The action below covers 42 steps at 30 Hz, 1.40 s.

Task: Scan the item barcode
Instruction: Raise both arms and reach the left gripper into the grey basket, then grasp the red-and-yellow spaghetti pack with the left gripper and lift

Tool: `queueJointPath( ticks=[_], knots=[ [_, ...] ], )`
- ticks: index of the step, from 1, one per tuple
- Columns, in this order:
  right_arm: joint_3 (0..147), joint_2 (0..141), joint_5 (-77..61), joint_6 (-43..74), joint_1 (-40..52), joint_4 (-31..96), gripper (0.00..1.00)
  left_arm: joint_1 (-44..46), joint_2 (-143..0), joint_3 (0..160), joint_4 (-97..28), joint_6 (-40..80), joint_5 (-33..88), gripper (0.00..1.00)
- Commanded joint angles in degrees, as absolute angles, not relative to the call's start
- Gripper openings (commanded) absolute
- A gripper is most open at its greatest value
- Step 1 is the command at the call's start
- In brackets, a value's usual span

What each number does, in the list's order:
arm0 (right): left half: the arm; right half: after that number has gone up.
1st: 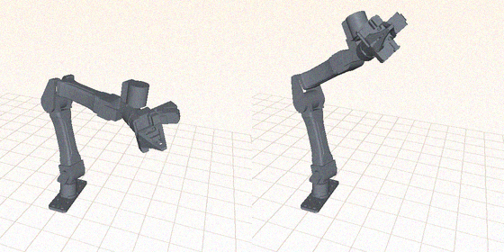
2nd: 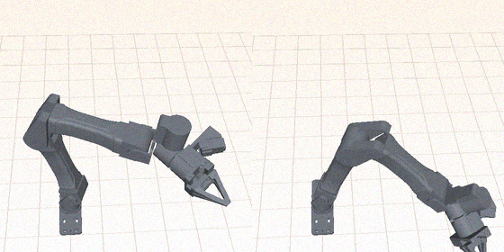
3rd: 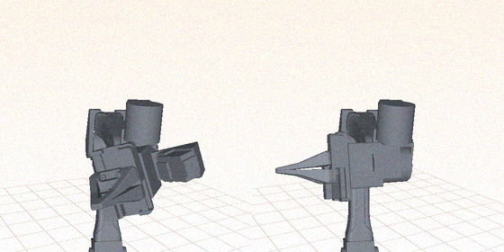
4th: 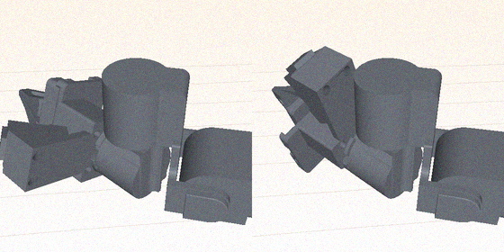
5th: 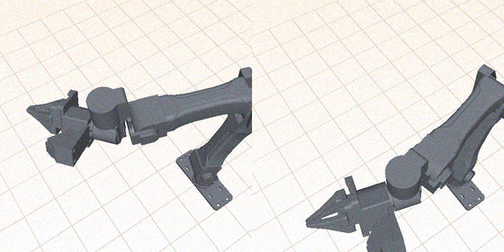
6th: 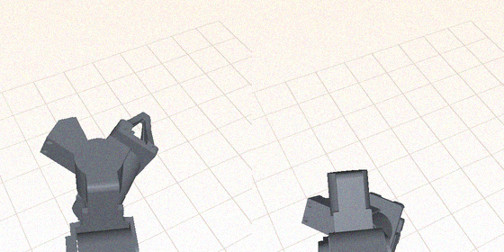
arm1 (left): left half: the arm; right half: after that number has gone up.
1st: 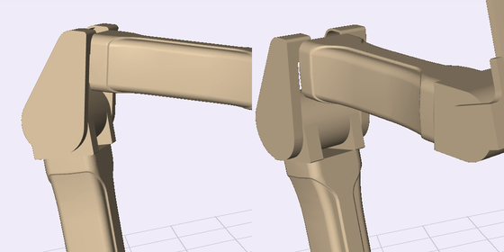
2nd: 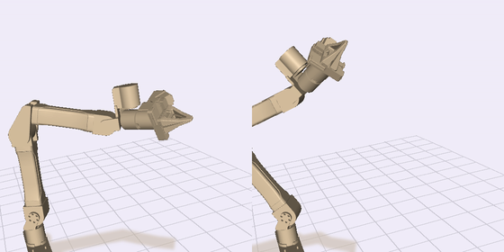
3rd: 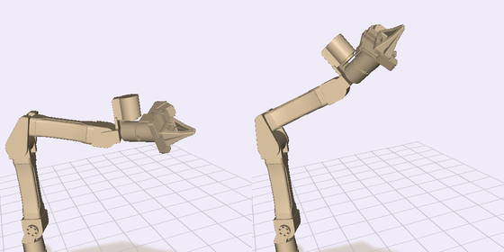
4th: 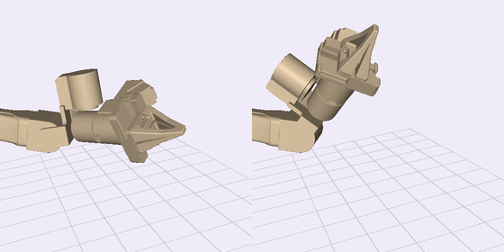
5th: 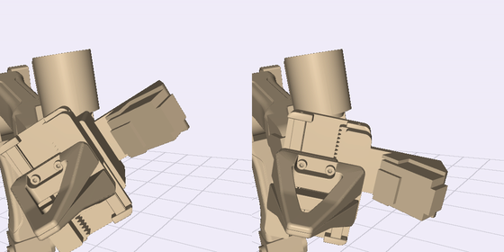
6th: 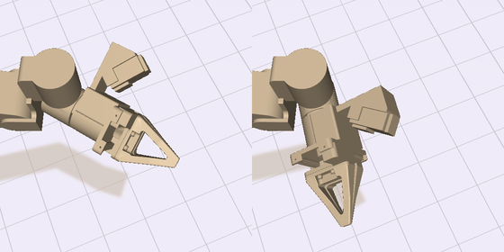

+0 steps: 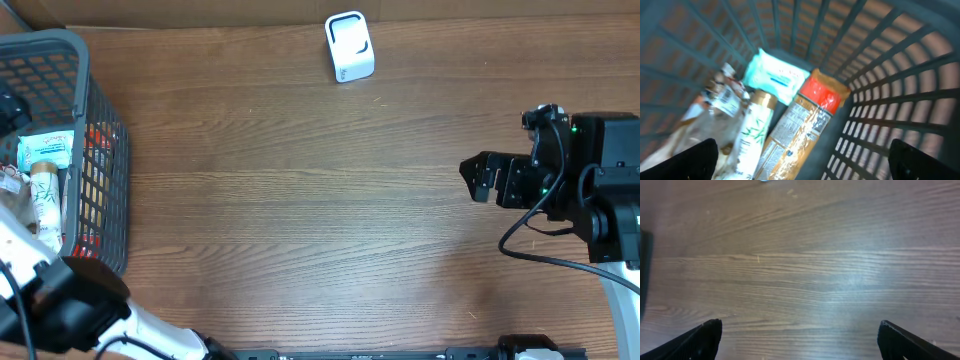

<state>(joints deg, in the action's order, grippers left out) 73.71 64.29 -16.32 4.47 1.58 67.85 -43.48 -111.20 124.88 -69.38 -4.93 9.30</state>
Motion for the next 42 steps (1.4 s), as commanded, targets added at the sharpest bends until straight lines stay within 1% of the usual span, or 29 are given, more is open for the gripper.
queueJointPath(
  ticks=[1, 9, 14, 18, 22, 31, 35, 38, 39, 42],
  knots=[
    [75.1, 64.3, -14.4, 4.5, 1.9, 68.3, 1.0, -43.1, -115.8, 125.7, -70.1, -7.0, 9.9, 0.99],
    [75.1, 64.3, -14.4, 4.5, 1.9, 68.0, 1.0, -42.5, -121.1, 120.2, -70.0, -9.0, 9.8, 0.97],
    [75.1, 64.3, -14.4, 4.4, 1.9, 68.2, 1.0, -42.0, -121.4, 107.6, -63.9, -9.3, 5.3, 0.98],
    [75.1, 64.3, -14.4, 4.4, 1.9, 67.8, 1.0, -42.0, -121.4, 101.3, -59.1, -12.3, 5.5, 1.0],
    [75.1, 64.3, -14.0, 4.4, 1.9, 67.8, 1.0, -41.5, -121.4, 97.4, -54.9, -15.1, 7.4, 1.0],
    [75.1, 64.3, -14.0, 4.4, 1.9, 67.8, 1.0, -41.2, -121.4, 91.9, -48.3, -16.8, 6.8, 1.0],
    [75.1, 64.3, -14.0, 4.5, 1.9, 67.8, 1.0, -41.2, -121.4, 87.7, -45.7, -16.7, 2.9, 1.0],
    [75.1, 64.3, -14.0, 4.5, 1.9, 67.8, 1.0, -41.3, -121.4, 85.1, -43.8, -16.7, 2.3, 1.0],
    [75.1, 64.4, -14.0, 4.5, 1.9, 67.8, 1.0, -41.3, -121.4, 84.9, -43.6, -16.7, 2.3, 0.98],
    [75.1, 64.4, -14.0, 4.5, 1.9, 67.8, 1.0, -41.3, -121.4, 85.0, -43.3, -16.0, 2.5, 0.79]
  ],
)
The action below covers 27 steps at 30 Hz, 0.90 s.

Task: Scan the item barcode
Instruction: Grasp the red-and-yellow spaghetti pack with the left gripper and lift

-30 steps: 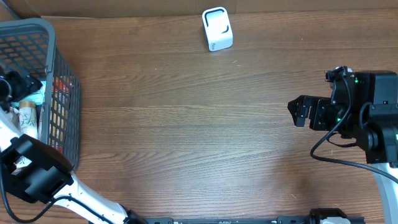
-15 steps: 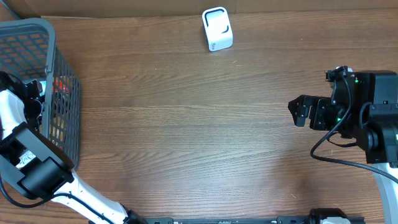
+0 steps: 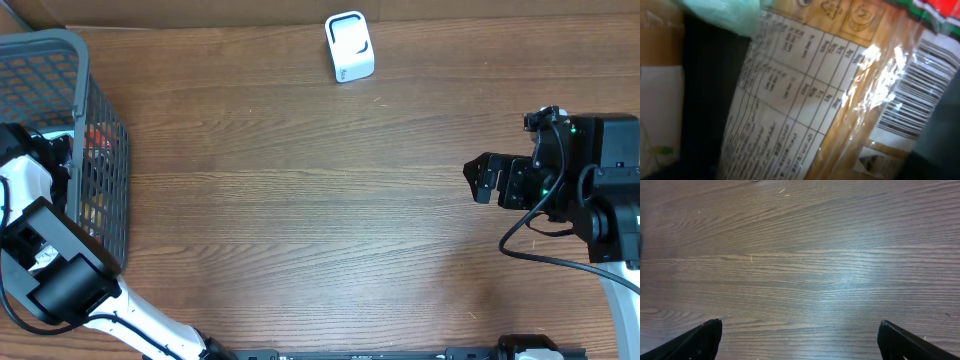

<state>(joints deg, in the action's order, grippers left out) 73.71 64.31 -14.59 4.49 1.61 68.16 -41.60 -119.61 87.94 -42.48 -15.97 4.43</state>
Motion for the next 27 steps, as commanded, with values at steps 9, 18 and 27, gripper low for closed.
queueJointPath(
  ticks=[9, 18, 27],
  knots=[
    [75.0, 64.4, -14.0, 4.5, 1.9, 67.8, 1.0, -41.3, -121.4, 90.1, -45.9, -14.2, 4.2, 0.04],
    [75.0, 64.4, -14.0, 4.5, 1.9, 67.8, 1.0, -41.2, -121.4, 108.9, -54.7, -11.0, 9.7, 0.04],
    [75.0, 64.5, -14.0, 4.5, 1.9, 67.2, 1.0, -41.2, -120.8, 135.6, -69.1, -10.6, 20.0, 0.04]
  ],
)
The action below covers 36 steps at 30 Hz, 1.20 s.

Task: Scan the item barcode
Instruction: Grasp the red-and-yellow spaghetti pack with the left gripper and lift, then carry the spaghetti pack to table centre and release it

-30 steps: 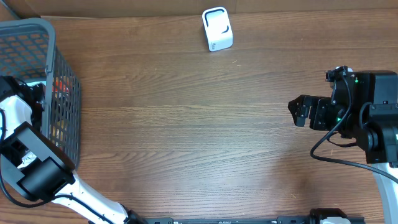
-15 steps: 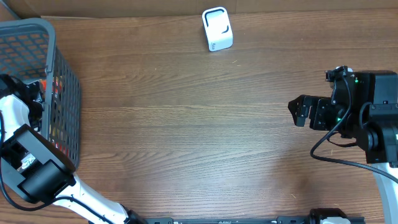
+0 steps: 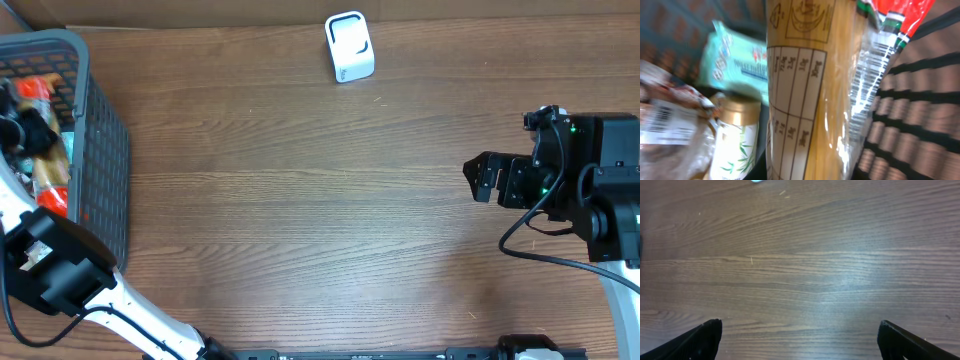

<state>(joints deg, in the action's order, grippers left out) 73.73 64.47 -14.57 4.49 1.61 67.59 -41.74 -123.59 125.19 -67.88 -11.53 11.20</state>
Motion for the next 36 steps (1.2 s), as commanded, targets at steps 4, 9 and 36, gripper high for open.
queueJointPath(
  ticks=[4, 9, 36],
  knots=[
    [75.0, 64.5, -14.0, 4.5, 1.9, 67.2, 1.0, -41.2, -119.0, 145.4, -72.6, -8.9, 23.0, 0.04],
    [75.0, 64.5, -14.0, 4.5, 1.9, 67.1, 1.0, -41.2, -113.2, 154.0, -75.5, -8.1, 28.8, 0.04],
    [75.0, 66.8, -14.0, 4.5, 1.9, 66.6, 1.0, 7.8, -119.1, 145.0, -92.1, -3.6, 30.8, 0.04]
  ],
)
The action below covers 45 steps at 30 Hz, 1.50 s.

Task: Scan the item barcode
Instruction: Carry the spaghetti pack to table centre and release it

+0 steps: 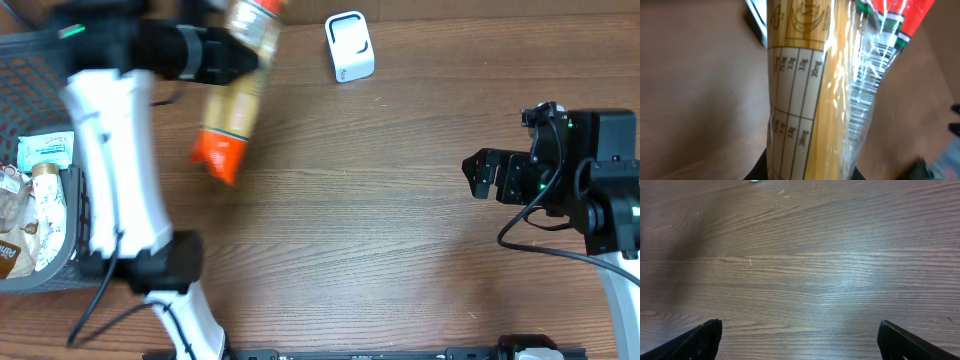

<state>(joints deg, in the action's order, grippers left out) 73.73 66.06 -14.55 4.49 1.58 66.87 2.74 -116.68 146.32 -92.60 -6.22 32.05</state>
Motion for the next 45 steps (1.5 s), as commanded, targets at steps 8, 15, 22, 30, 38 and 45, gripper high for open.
queueJointPath(
  ticks=[8, 15, 22, 30, 38, 45],
  knots=[
    [75.0, 69.0, -14.0, 4.5, 1.9, 66.6, 1.0, 19.6, -128.2, 134.8, -85.4, 4.9, 21.3, 0.04],
    [75.0, 69.5, -14.0, 4.5, 1.9, 66.6, 1.0, 23.8, -130.3, 119.9, -72.6, 16.4, 11.3, 0.04],
    [75.0, 69.5, -14.0, 4.5, 1.9, 66.5, 1.0, 24.0, -130.3, 112.9, -67.0, 19.3, 10.1, 0.59],
    [75.0, 69.5, -14.0, 4.5, 1.9, 66.3, 1.0, 23.5, -129.6, 120.6, -69.6, 16.4, 13.4, 1.0],
    [75.0, 69.5, -14.0, 4.5, 1.9, 66.5, 1.0, 16.1, -123.2, 144.4, -82.3, 10.1, 13.0, 1.0],
    [75.0, 69.5, -14.0, 4.5, 1.9, 66.3, 1.0, 0.0, -113.8, 154.0, -91.9, 4.3, 11.9, 1.0]
  ],
)
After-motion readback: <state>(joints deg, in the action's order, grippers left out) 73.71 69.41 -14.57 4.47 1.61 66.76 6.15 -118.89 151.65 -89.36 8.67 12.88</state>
